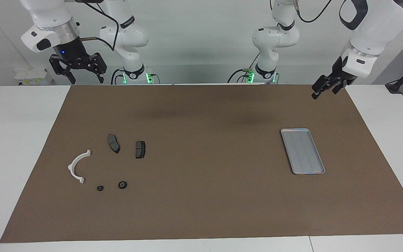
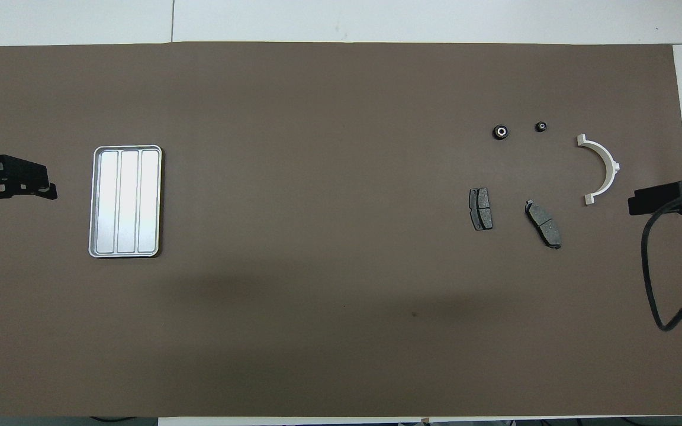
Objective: Pick bearing gear from pile to tray
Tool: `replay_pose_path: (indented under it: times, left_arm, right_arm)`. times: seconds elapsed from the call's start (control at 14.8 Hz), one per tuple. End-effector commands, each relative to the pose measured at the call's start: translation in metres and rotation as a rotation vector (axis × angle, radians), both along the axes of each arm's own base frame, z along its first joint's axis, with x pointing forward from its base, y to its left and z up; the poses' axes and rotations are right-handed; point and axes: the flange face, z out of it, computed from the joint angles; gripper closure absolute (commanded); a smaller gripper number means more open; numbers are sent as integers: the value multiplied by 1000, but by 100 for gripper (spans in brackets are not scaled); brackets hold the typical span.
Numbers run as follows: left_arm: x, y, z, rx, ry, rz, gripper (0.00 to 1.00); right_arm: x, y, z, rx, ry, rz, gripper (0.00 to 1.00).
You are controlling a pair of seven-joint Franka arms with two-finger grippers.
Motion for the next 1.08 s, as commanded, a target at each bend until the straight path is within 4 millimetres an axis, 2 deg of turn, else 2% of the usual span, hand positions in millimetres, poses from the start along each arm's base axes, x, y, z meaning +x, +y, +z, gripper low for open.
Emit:
replay_pose_path:
  times: [0.0,0.34,0.61,1.02]
  left_arm:
    - [-7,1,5,6,3,-3,0]
    - [-6,1,5,6,2,-3,0]
    - [-6,2,5,5,3,-2,0]
    - [-6,2,5,5,2,-2,0]
  right_arm:
    - [-5,-1,2,1,1,1,0]
    - [-5,5,4,2,-7,1,0]
    - [-5,-3,5,14,-13,-11,0]
    - [-6,9,10,13,-19,14,0]
